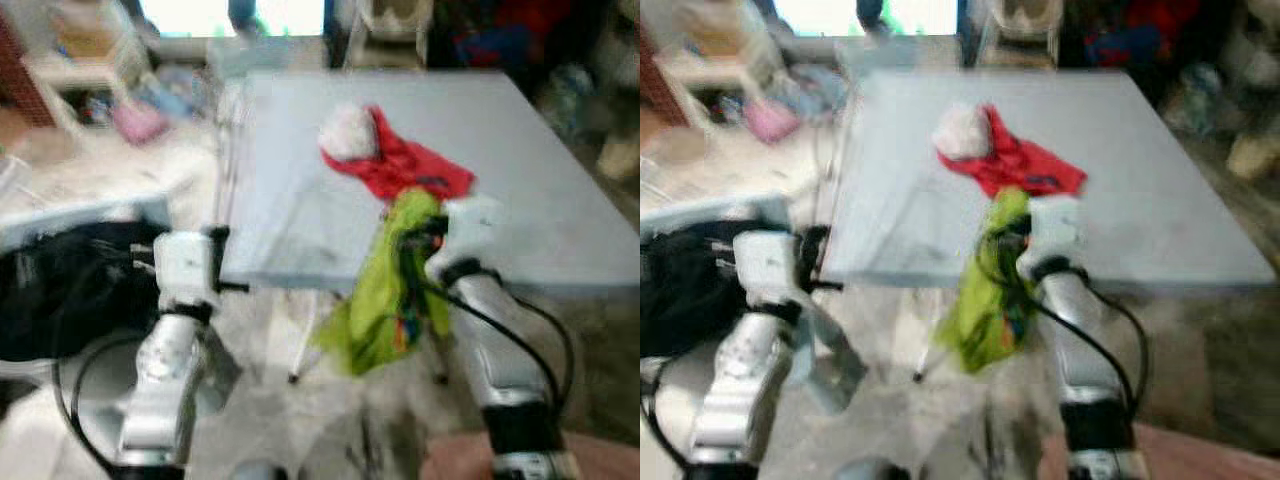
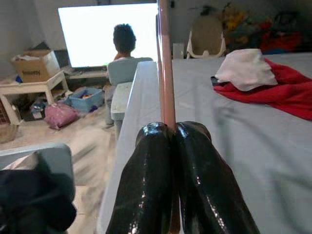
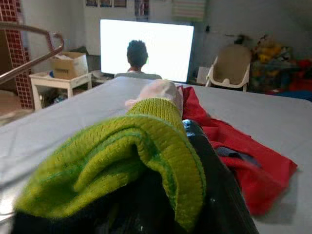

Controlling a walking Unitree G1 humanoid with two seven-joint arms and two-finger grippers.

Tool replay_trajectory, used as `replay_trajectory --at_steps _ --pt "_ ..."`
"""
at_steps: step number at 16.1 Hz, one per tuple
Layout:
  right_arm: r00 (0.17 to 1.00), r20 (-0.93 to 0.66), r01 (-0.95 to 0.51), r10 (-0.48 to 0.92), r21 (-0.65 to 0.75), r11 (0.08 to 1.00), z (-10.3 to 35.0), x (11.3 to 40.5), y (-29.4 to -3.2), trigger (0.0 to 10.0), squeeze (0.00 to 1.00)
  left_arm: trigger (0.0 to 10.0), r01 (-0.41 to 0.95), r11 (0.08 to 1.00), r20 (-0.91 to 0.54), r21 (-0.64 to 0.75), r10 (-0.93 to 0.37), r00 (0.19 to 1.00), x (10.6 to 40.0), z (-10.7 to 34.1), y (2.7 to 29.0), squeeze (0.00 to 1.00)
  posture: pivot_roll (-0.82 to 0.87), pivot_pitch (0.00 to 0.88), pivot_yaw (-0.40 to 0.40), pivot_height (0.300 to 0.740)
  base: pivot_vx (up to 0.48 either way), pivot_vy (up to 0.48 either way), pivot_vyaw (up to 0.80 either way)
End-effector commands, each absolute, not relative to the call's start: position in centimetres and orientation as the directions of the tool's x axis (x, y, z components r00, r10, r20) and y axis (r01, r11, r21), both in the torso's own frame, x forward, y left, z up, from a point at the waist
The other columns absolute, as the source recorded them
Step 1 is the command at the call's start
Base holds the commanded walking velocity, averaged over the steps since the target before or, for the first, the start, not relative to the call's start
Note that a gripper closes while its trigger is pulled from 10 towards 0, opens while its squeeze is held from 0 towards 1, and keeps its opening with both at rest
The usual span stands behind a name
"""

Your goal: Hang hanger

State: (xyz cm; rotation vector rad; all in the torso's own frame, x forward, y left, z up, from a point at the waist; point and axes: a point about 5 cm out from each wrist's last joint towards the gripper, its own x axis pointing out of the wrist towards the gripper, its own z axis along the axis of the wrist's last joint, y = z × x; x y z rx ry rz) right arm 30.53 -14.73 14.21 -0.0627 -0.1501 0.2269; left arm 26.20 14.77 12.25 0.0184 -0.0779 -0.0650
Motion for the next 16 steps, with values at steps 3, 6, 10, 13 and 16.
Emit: replay_trajectory --at_steps 3,6,10,13,16 --pt "0.957 0.196 -0.200 0.215 -0.094 0.975 15.5 30.8 -15.2 10.0 0.00 10.0 0.097 0.995 0.102 0.013 -0.098 0.990 26.4 12.9 13.8 0.00 0.01 0.012 0.010 0.740 0.433 0.000 0.67" --pt "0.956 0.196 -0.209 0.218 -0.067 0.976 15.4 31.0 -15.1 10.0 0.00 10.0 0.096 0.995 0.101 0.015 -0.097 0.990 26.4 12.9 13.8 0.00 0.02 0.013 0.009 0.740 0.429 0.000 0.15" --pt "0.950 0.216 -0.217 0.225 -0.060 0.974 16.0 31.7 -14.8 10.0 0.00 10.0 0.095 0.995 0.099 0.013 -0.096 0.991 26.4 12.9 13.8 0.00 0.02 0.012 0.009 0.740 0.428 0.000 0.00" --pt "0.937 0.282 -0.206 0.207 -0.034 0.978 18.8 35.5 -13.1 10.0 0.00 10.0 0.102 0.995 0.093 0.017 -0.103 0.990 26.4 12.7 13.6 0.00 0.02 0.014 0.010 0.740 0.409 0.000 0.00" --pt "0.915 0.354 -0.200 0.194 -0.019 0.980 24.1 39.3 -12.0 10.0 0.00 10.0 0.111 0.994 0.086 0.016 -0.112 0.990 26.3 12.8 13.3 0.00 0.06 0.012 -0.007 0.740 0.000 0.000 0.00"
